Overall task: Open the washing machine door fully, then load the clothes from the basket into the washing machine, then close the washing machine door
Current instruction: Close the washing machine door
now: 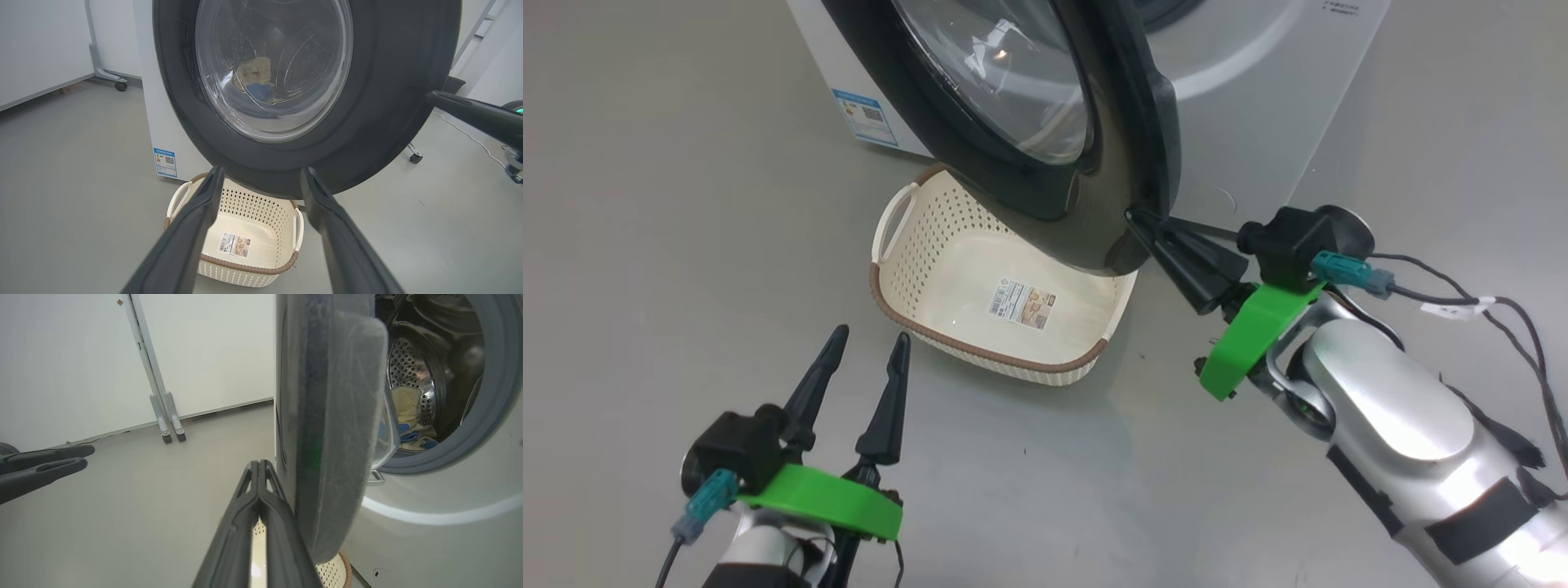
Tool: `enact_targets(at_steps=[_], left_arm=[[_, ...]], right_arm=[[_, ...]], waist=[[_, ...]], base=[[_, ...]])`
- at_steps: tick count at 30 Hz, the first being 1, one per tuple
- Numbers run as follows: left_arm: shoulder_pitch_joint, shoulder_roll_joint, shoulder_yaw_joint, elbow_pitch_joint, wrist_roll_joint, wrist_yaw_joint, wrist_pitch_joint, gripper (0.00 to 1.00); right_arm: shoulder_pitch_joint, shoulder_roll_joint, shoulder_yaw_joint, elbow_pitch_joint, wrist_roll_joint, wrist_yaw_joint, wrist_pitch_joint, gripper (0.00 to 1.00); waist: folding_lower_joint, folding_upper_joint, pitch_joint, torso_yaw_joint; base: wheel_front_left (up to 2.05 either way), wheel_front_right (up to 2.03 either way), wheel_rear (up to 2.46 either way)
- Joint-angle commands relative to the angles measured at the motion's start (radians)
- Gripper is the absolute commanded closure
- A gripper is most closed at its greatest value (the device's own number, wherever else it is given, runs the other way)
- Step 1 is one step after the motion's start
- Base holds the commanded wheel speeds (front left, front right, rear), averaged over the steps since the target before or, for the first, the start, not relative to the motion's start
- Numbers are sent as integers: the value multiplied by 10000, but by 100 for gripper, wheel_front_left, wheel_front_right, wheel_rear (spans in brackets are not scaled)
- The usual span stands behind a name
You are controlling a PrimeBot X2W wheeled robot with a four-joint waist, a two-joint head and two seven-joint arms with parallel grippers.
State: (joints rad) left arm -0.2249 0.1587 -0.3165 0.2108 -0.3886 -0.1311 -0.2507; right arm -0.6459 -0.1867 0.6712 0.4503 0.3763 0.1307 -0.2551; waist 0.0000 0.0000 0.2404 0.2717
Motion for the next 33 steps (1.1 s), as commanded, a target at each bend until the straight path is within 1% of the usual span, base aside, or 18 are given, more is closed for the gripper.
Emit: enact_targets(at_steps=[1,3,12,20,33], left_arm=[[-424,111,311,-333,28,4,-111,0],[-454,98,301,-338,22,4,-111,0],[-877,-52,203,-387,-30,4,-111,0],[-1314,-181,83,-446,-72,4,-111,0],[-1956,-404,-148,-498,-180,4,-111,0]], right_arm=[[-351,52,-148,-189,-88,0,-67,100],[-396,43,-221,-141,-133,0,-67,100],[-1162,-125,-1174,199,-511,0,-67,100],[-2124,-678,-1598,587,-784,0,-67,100],[-4088,-1491,-1710,1434,-1026,0,-67,100]], waist=[[0,0,142,44],[0,0,218,56],[0,0,1085,236],[0,0,1797,383],[0,0,2930,685]], base=[[0,0,0],[0,0,0],[0,0,0],[0,0,0],[0,0,0]])
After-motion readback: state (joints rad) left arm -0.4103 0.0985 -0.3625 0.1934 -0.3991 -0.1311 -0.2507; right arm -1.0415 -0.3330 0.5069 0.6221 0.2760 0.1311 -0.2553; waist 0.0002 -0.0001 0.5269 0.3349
